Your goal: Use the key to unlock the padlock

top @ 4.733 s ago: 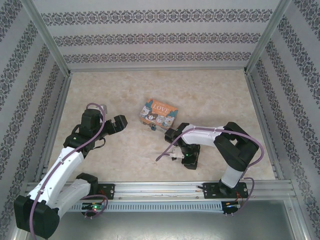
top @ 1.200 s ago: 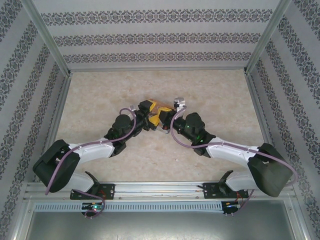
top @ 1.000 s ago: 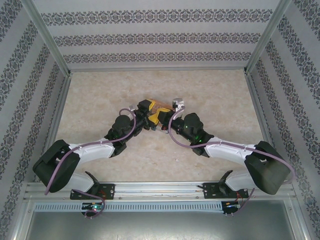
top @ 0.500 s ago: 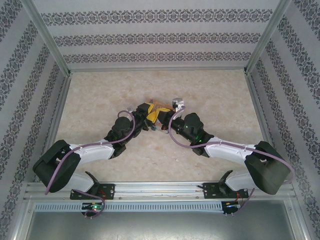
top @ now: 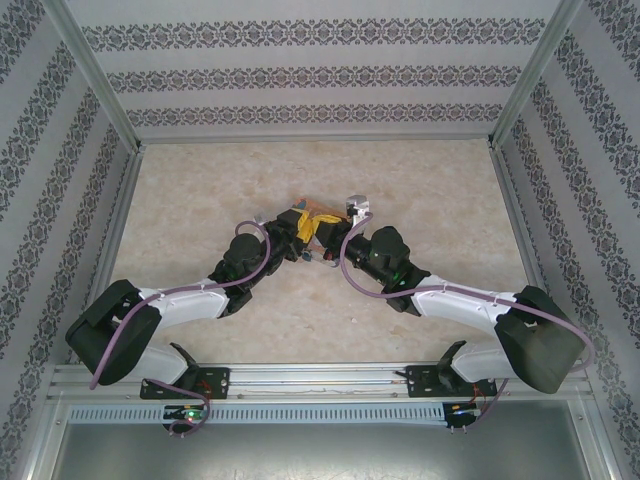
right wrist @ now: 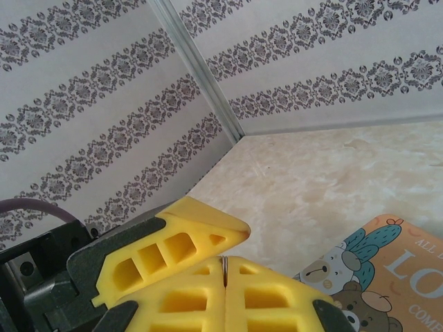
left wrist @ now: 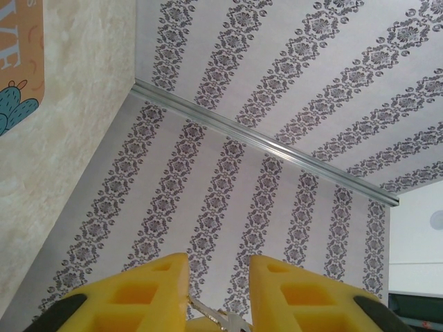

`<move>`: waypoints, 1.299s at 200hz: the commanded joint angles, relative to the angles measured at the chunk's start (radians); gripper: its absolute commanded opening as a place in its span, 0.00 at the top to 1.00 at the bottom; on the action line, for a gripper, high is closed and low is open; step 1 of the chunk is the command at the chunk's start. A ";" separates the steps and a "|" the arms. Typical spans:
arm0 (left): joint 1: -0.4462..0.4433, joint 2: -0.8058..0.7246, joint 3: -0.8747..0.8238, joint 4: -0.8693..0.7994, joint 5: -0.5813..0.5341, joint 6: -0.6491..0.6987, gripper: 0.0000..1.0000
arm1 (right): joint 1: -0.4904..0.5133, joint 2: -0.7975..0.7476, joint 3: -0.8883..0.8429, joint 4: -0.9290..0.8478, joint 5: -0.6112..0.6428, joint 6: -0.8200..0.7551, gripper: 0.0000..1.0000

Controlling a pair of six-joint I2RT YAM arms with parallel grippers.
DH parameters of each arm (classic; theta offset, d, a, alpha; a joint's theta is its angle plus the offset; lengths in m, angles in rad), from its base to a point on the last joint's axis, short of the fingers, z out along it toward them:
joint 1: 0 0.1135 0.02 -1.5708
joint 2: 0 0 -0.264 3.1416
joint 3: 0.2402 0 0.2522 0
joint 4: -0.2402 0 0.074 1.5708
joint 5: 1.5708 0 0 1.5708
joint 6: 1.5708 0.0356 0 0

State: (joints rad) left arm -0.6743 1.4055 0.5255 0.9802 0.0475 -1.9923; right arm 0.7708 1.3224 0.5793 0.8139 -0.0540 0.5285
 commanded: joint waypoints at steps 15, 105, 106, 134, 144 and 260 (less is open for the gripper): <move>-0.010 -0.009 -0.007 0.048 -0.001 0.006 0.77 | 0.015 -0.016 -0.006 0.030 -0.020 -0.002 1.00; -0.010 -0.028 -0.001 0.016 -0.005 0.036 0.95 | 0.015 -0.024 -0.010 0.028 -0.029 -0.001 1.00; -0.010 -0.027 -0.001 0.015 -0.005 0.036 0.95 | 0.015 -0.024 -0.011 0.028 -0.028 -0.001 1.00; -0.010 -0.035 0.006 0.009 -0.009 0.078 1.00 | 0.013 -0.043 -0.020 0.026 -0.015 -0.004 0.98; -0.009 -0.044 0.014 0.001 -0.009 0.120 1.00 | 0.010 -0.059 -0.027 0.022 -0.004 -0.003 0.92; 0.088 -0.413 0.157 -0.375 0.089 1.016 1.00 | -0.246 -0.305 0.031 -0.135 -0.464 0.303 0.43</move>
State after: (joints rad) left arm -0.6106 1.0073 0.6476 0.6582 0.0612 -1.2373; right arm 0.5449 1.0187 0.5385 0.6834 -0.2947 0.7048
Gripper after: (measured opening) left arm 0.044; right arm 0.549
